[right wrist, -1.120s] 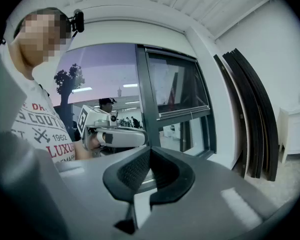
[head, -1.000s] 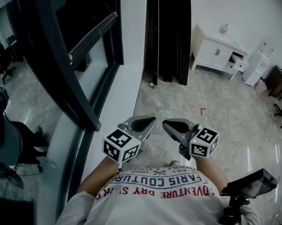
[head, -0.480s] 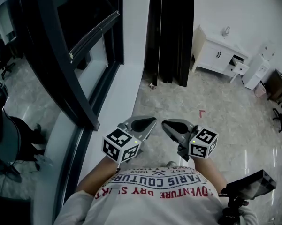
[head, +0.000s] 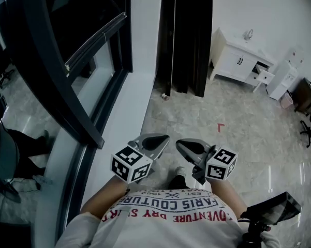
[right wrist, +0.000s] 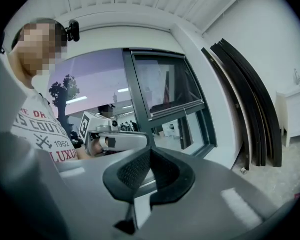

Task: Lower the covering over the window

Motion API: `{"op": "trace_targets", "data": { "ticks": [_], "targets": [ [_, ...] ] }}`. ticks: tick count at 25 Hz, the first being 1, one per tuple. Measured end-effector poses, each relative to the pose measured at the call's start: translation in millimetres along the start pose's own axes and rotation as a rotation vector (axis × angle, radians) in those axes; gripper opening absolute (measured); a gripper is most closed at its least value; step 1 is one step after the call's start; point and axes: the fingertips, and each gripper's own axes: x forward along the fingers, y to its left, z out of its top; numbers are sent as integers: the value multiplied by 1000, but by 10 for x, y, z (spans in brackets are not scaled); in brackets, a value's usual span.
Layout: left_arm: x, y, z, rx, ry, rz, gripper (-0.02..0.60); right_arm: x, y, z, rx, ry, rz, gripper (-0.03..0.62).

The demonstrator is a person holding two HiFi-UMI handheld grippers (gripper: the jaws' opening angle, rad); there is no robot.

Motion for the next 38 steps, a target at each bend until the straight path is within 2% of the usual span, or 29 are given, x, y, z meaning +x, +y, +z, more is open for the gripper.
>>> {"op": "trace_targets", "data": {
  "ticks": [7, 12, 17, 24, 30, 38],
  "targets": [
    [540, 355, 3, -8, 17, 36, 2, 89, -722, 4, 20, 0, 14, 2],
    [1021, 898, 72, -58, 30, 95, 2, 208, -1467, 149, 67, -19, 27, 1],
    [1768, 1293, 322, -77, 20, 113, 2, 102, -2249, 353, 49, -2, 23, 1],
    [2672, 1543, 829, -10, -3, 92, 2, -140, -3194, 843, 21, -37, -8, 0],
    [2902, 1800, 1010, 6, -16, 137, 2, -70, -3545, 1052, -7, -40, 28, 1],
    [2887, 2438, 1030, -22, -21, 205, 2, 526, -3813, 1177, -11, -21, 99, 2]
  ]
}}
